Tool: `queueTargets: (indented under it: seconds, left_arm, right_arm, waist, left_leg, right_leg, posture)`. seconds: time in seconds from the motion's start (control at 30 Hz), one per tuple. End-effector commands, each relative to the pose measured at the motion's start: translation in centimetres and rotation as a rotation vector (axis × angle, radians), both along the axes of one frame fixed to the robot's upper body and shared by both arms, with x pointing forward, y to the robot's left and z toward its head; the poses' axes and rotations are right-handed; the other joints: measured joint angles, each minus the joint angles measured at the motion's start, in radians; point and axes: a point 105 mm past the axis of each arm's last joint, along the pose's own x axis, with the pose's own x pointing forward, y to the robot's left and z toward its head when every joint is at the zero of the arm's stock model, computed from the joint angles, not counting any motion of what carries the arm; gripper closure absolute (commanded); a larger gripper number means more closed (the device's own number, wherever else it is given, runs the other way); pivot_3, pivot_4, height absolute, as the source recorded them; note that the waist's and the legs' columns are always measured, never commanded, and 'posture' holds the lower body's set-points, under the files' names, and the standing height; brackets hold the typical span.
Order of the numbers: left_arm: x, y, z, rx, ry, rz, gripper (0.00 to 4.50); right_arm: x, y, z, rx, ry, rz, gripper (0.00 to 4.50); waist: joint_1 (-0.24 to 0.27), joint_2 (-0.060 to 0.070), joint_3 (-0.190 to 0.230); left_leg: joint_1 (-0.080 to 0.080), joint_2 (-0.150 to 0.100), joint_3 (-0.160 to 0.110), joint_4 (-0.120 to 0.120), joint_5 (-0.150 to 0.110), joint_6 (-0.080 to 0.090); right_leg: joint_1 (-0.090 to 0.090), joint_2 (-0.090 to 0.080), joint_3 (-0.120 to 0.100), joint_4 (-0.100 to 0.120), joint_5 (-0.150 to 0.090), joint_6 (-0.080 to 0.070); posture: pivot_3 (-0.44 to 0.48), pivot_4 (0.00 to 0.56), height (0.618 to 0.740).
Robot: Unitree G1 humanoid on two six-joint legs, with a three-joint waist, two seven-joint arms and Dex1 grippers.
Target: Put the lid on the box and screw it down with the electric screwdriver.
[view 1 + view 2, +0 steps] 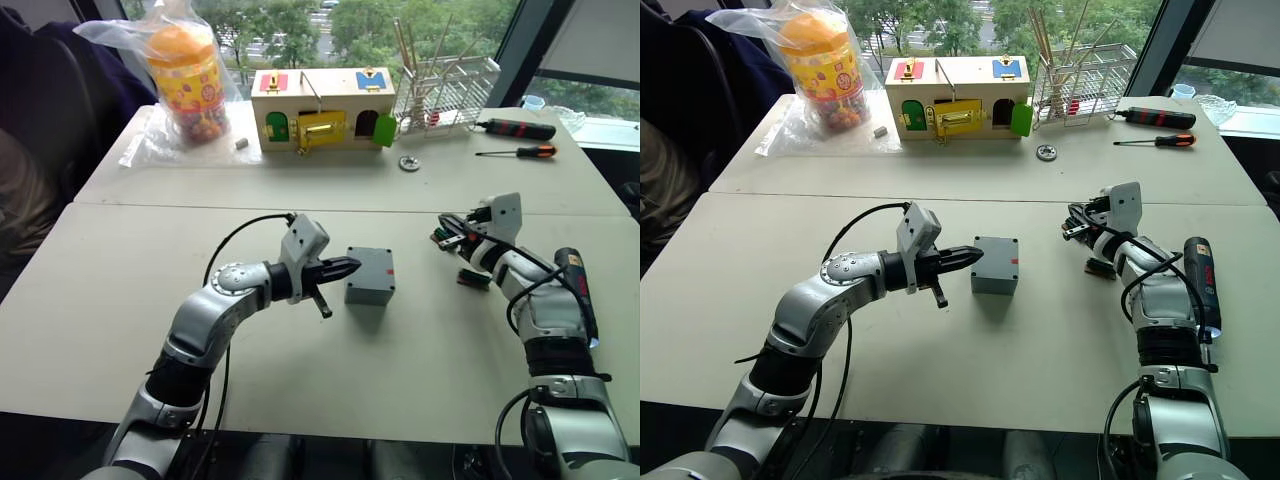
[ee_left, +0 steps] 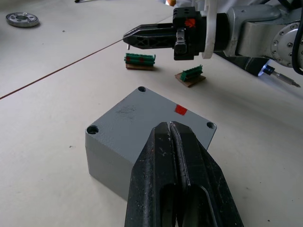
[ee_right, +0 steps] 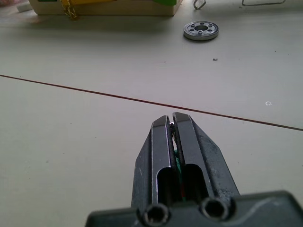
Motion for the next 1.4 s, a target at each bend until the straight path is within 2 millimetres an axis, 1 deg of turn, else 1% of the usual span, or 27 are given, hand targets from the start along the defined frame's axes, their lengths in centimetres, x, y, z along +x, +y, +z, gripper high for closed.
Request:
queueTargets:
  seconds: [0.03,0.13,0.2,0.27,0.3,0.33,0.4,0.5,0.57,0.67,0.73,0.87,1.4]
  left_arm:
    - [-0.5,-0.4,1.2,-0.022,-0.061,-0.023,4.5]
    - [-0.5,-0.4,1.3,-0.025,-0.065,-0.023,4.5]
    - [-0.6,-0.2,1.4,-0.026,-0.068,-0.024,4.5]
    - [-0.9,0.5,1.6,-0.025,-0.07,-0.026,4.5]
    - [-1.1,0.9,1.6,-0.023,-0.068,-0.032,4.5]
    - [-1.5,1.2,1.6,-0.014,-0.063,-0.042,4.5]
    - [-2.1,1.6,1.2,0.005,-0.048,-0.066,4.5]
    - [-2.7,1.8,1.0,0.013,-0.029,-0.093,4.5]
    - [-2.8,1.9,0.8,0.015,-0.024,-0.095,4.5]
    - [-2.5,2.0,-0.3,0.056,-0.036,-0.078,4.5]
    - [-2.2,2.0,-0.6,0.055,-0.037,-0.066,4.5]
    - [-2.1,1.9,-0.4,0.025,-0.039,-0.052,4.5]
    - [-2.0,2.0,-0.2,0.009,-0.041,-0.035,4.5]
  right_arm:
    - [-0.1,0.1,2.6,0.004,-0.077,0.009,4.46]
    - [-0.5,0.4,3.4,0.01,-0.095,0.025,4.46]
    - [-1.2,1.0,4.1,0.027,-0.108,0.061,4.46]
    - [-3.2,3.0,5.0,0.086,-0.113,0.172,4.46]
    - [-4.3,3.9,5.2,0.108,-0.101,0.225,4.46]
    - [-5.4,4.7,5.1,0.126,-0.083,0.268,4.46]
    - [-6.8,5.8,4.6,0.14,-0.044,0.312,4.46]
    - [-8.0,6.9,3.8,0.175,0.0,0.348,4.46]
    - [-8.1,7.4,3.4,0.19,0.014,0.356,4.46]
    - [-7.8,8.2,2.9,0.212,0.023,0.362,4.46]
    - [-7.5,8.6,2.4,0.214,0.03,0.365,4.46]
    - [-7.3,9.0,1.8,0.209,0.045,0.374,4.46]
    - [-6.6,9.1,0.4,0.168,0.078,0.384,4.46]
  waist:
    - [0.0,0.0,0.0]
    - [-0.001,0.0,0.0]
    - [0.0,0.0,0.0]
    - [0.002,0.0,0.0]
    - [0.001,0.0,0.0]
    - [0.001,0.0,0.0]
    - [0.001,0.0,0.0]
    - [0.004,0.0,0.0]
    - [0.006,0.0,0.0]
    - [0.003,0.0,0.0]
    - [0.003,0.0,0.0]
    - [0.005,0.0,0.0]
    - [0.002,0.0,0.0]
  left_leg:
    - [0.0,0.0,0.0,0.0,0.0,0.0]
    - [0.0,0.0,0.0,0.0,0.0,0.0]
    - [0.0,0.0,0.0,0.0,0.0,0.0]
    - [0.0,0.0,0.0,0.0,0.0,0.0]
    - [0.0,0.0,-0.001,0.0,0.0,0.0]
    - [0.0,0.0,-0.001,0.0,0.0,0.0]
    - [0.0,0.0,-0.001,-0.001,0.0,0.0]
    - [0.0,0.0,-0.001,0.001,0.0,0.0]
    - [0.0,0.0,-0.001,0.001,0.0,0.0]
    - [0.0,0.0,-0.002,0.0,0.0,0.0]
    - [0.0,0.0,-0.001,-0.001,0.0,0.0]
    - [0.0,0.0,-0.001,-0.001,0.0,0.0]
    - [0.0,0.0,-0.001,-0.001,0.0,0.0]
  right_leg:
    - [0.0,0.0,0.0,0.0,0.0,0.0]
    - [0.0,0.0,0.0,0.0,0.0,0.0]
    - [0.0,0.0,0.0,0.0,0.0,0.0]
    - [0.0,0.0,0.0,0.0,0.0,0.0]
    - [0.0,0.0,0.0,0.0,0.0,0.0]
    - [0.0,0.0,0.0,0.0,0.0,0.0]
    - [0.0,0.0,0.001,0.0,0.0,0.0]
    - [0.0,0.0,0.001,0.0,0.0,0.0]
    - [0.0,0.0,0.002,0.0,0.0,0.0]
    - [0.0,0.0,0.002,0.0,0.0,0.0]
    - [0.0,0.0,0.002,0.0,0.0,0.0]
    - [-0.001,0.0,0.001,0.0,0.0,0.0]
    - [-0.001,0.0,0.001,0.0,0.0,0.0]
  posture:
    - [0.0,0.15,0.74]
    - [0.0,0.15,0.74]
    - [0.0,0.15,0.74]
    - [0.0,0.15,0.74]
    - [0.0,0.15,0.74]
    - [0.0,0.15,0.74]
    - [0.0,0.15,0.74]
    - [0.0,0.15,0.74]
    - [0.0,0.15,0.74]
    - [0.0,0.15,0.74]
    - [0.0,0.15,0.74]
    - [0.0,0.15,0.74]
    - [0.0,0.15,0.74]
